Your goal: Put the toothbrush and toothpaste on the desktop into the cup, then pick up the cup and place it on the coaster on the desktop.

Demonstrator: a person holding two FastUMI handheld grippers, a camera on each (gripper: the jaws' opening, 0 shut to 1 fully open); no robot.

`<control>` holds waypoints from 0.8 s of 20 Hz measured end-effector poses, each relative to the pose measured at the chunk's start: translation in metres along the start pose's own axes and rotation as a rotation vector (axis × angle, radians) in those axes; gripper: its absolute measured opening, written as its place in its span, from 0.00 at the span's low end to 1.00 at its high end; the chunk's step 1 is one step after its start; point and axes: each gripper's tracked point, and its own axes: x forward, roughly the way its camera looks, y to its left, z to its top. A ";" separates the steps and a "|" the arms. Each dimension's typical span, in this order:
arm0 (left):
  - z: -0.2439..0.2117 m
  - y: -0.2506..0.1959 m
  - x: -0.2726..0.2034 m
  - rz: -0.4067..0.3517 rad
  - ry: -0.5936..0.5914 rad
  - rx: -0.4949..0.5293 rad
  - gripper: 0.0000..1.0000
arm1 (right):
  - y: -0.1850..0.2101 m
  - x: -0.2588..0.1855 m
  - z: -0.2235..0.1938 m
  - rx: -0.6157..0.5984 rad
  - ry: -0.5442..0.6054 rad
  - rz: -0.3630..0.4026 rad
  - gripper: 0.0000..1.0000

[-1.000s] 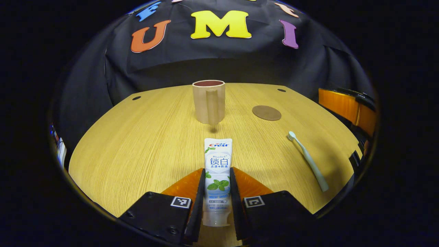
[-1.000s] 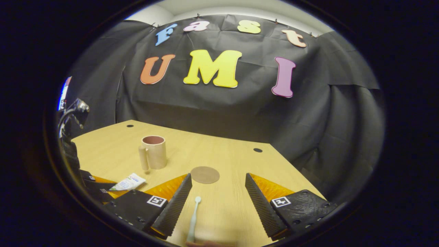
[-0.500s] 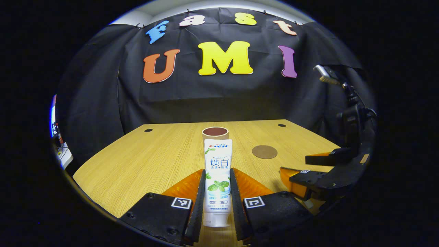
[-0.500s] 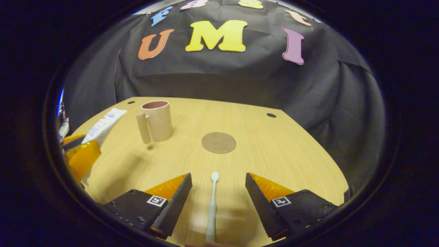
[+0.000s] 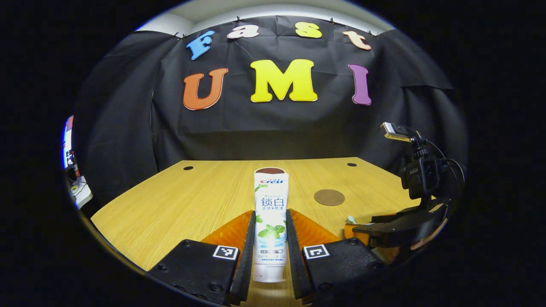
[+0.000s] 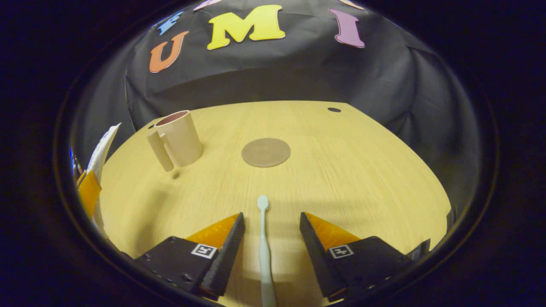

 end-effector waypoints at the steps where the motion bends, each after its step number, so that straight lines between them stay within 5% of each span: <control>1: -0.001 0.000 0.001 0.003 0.007 0.005 0.41 | 0.001 0.000 0.000 0.001 -0.015 0.005 0.73; 8: -0.007 -0.001 0.003 0.008 0.028 -0.017 0.42 | 0.001 0.004 0.001 0.042 -0.035 0.102 0.04; 16: -0.012 0.006 0.005 0.033 0.039 -0.030 0.42 | 0.003 -0.004 0.004 -0.009 -0.060 0.102 0.00</control>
